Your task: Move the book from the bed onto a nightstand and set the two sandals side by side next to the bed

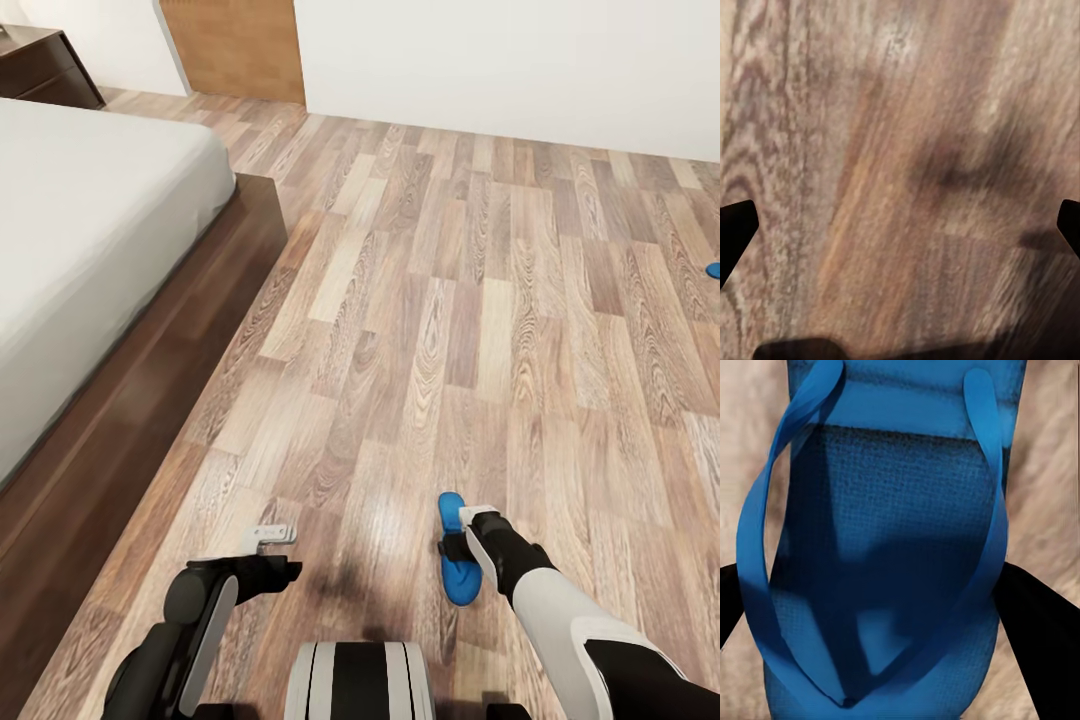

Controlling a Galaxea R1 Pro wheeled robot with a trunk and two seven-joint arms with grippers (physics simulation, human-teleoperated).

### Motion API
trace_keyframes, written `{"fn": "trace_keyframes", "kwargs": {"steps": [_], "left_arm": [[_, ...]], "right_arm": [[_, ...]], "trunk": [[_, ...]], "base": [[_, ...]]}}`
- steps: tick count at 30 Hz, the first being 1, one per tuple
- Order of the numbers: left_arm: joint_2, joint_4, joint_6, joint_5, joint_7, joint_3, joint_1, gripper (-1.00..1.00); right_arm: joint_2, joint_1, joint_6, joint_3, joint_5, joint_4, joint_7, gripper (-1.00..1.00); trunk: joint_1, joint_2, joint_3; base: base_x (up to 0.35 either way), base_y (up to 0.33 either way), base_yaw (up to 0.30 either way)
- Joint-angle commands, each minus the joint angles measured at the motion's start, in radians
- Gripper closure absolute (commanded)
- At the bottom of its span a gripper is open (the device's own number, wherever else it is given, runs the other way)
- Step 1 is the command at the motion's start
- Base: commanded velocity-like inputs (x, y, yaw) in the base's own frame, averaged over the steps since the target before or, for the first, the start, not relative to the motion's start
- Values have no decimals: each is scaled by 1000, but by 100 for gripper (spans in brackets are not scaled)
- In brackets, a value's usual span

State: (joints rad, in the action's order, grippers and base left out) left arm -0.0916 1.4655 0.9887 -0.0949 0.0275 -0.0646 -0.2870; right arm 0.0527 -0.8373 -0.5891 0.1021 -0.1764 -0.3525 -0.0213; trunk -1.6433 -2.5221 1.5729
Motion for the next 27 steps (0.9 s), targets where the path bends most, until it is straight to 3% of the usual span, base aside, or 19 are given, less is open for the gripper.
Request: {"fn": "trace_keyframes", "kwargs": {"steps": [1,8,9,27], "left_arm": [[0,-5,-2,-8,3,1,0,-100],[1,-44,-13,-11,3,2,0,-100],[1,-99,-13,-11,3,2,0,-100],[1,-103,-15,-10,3,0,1,-100]], "right_arm": [[2,0,-4,9,-7,-3,1,100],[3,0,-5,11,-5,-7,5,100],[3,0,-5,11,-5,-7,5,100],[4,0,-5,11,-5,-8,6,100]], "trunk": [[0,0,-1],[0,0,-11],[0,0,-12],[0,0,-41]], "base": [[0,0,-50],[0,0,-58],[0,0,-62],[0,0,-64]]}}
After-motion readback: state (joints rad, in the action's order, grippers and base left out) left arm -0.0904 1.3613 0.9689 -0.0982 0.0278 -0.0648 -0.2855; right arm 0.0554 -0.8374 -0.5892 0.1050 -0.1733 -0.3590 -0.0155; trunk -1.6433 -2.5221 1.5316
